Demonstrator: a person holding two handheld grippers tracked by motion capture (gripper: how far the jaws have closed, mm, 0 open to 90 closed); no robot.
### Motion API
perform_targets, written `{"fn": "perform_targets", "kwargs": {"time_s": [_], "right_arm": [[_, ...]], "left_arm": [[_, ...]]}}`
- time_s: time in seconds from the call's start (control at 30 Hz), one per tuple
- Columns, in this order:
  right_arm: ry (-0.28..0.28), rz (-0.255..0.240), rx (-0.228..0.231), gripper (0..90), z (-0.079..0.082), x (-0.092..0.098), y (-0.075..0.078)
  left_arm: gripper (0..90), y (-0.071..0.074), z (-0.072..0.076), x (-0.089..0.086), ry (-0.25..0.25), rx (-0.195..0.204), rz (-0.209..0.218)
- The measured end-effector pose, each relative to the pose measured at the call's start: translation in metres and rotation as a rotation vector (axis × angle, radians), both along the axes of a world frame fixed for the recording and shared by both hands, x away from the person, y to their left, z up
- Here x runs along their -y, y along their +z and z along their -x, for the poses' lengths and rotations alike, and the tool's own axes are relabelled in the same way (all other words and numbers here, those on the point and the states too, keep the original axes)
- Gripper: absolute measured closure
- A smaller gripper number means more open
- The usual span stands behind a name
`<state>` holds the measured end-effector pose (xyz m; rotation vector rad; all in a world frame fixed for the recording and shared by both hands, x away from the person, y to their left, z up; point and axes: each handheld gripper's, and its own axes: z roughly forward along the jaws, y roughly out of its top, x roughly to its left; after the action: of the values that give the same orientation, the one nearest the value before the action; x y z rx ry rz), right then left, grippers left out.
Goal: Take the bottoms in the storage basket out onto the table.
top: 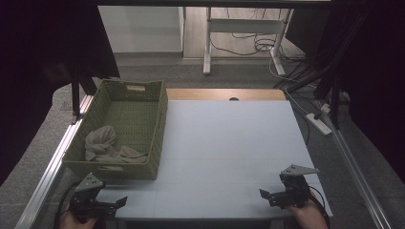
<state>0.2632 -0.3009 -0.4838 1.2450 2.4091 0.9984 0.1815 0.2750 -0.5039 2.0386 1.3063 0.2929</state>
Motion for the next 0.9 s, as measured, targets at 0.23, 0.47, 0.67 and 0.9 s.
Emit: {"fn": "perform_targets", "kwargs": {"time_s": [0.23, 0.47, 0.67, 0.9], "right_arm": [[0.03, 0.007, -0.012, 0.6, -0.0001, -0.0016, -0.0002], [0.043, 0.007, -0.025, 0.6, -0.001, -0.0017, -0.0007], [0.045, 0.002, -0.031, 0.6, -0.0017, -0.0019, -0.0017], [0.05, 0.007, -0.042, 0.6, -0.0022, -0.0016, -0.0014]], "left_arm": [[0.0, -0.0001, -0.0001, -0.0009, -0.003, 0.003, 0.004], [0.0, -0.0003, -0.0005, -0.0007, -0.005, 0.001, 0.002], [0.0, -0.0004, -0.0011, -0.0013, -0.01, -0.005, 0.008], [0.0, -0.0003, -0.0012, -0.0036, -0.023, -0.004, 0.032]]}}
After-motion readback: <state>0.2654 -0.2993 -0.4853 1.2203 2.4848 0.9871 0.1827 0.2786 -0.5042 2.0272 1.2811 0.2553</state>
